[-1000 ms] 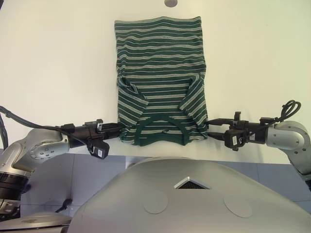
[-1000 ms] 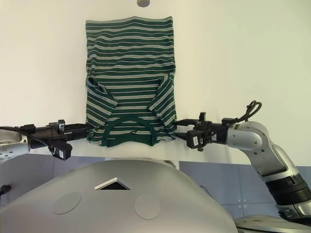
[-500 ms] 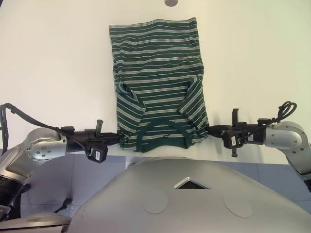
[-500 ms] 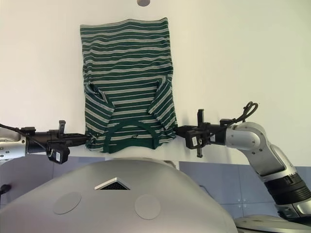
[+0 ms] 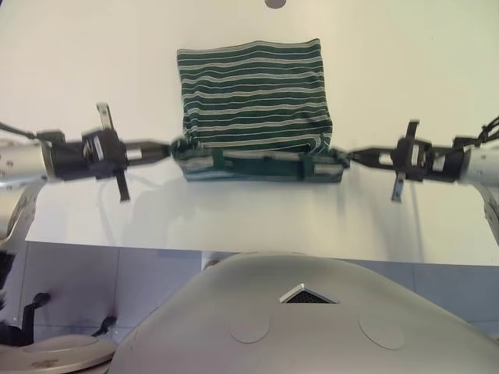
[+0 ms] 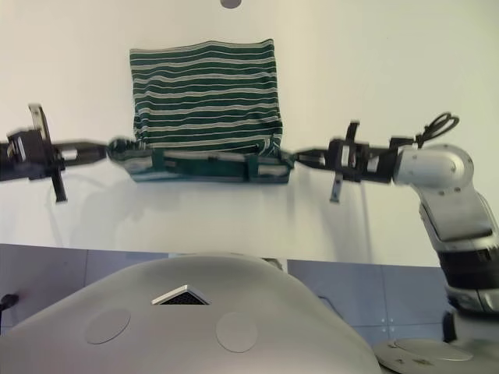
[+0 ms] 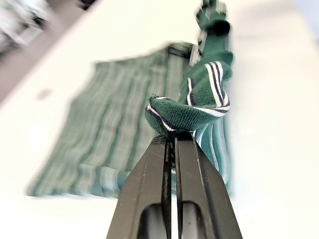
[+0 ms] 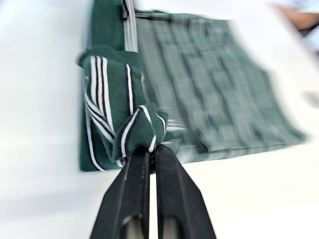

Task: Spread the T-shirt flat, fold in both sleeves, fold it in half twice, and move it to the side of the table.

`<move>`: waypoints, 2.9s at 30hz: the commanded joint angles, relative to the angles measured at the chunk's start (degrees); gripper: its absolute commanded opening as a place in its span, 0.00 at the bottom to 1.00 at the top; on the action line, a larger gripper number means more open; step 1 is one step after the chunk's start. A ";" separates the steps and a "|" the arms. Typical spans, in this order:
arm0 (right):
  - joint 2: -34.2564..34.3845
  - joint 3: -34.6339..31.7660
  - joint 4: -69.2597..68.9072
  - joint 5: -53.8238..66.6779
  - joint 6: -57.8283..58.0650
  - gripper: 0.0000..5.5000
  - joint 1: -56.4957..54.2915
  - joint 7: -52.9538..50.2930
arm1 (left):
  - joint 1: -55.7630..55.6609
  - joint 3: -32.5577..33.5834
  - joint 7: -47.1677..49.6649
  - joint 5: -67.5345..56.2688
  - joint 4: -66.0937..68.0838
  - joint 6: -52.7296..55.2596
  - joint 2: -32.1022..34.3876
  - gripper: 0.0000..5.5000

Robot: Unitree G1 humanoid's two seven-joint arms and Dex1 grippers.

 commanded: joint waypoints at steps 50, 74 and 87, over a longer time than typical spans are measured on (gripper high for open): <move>22.99 26.50 47.50 -49.45 -42.48 0.98 -31.72 -25.21 | -41.06 10.93 38.42 26.55 33.32 -2.57 -37.14 0.63; 28.55 11.25 43.90 -23.07 -10.68 0.98 -30.86 -24.64 | -11.81 -26.68 16.99 63.96 11.22 -8.77 -14.61 0.63; 24.53 11.04 49.55 -21.90 -18.23 0.98 -26.54 -11.76 | -14.28 -10.33 15.68 33.20 12.65 -2.40 -14.61 0.63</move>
